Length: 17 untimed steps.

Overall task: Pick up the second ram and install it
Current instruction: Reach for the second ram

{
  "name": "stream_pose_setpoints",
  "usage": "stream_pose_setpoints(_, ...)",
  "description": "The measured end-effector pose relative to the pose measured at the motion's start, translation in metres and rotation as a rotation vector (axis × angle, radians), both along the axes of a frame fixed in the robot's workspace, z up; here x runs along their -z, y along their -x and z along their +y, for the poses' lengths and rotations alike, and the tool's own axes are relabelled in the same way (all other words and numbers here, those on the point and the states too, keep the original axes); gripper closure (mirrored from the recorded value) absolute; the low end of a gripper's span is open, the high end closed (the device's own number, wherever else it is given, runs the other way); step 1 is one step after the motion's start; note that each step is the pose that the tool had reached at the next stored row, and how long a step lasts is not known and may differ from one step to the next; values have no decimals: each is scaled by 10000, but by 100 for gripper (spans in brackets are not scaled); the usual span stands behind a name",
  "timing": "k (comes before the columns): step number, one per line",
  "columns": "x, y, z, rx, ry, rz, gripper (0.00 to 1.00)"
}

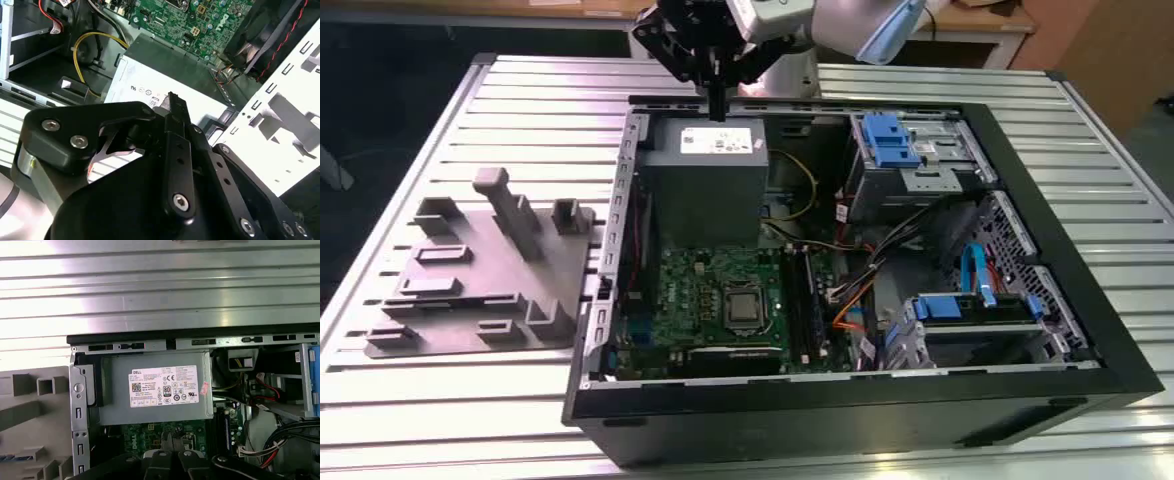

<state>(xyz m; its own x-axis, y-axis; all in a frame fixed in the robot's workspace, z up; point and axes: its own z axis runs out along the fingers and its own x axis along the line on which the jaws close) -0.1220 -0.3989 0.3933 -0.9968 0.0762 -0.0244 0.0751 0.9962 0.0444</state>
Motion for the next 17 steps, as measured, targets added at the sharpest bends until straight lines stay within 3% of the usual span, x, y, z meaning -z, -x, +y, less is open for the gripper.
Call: stream_pose_setpoints(17,1,66,0,-1,-7,-1,90)
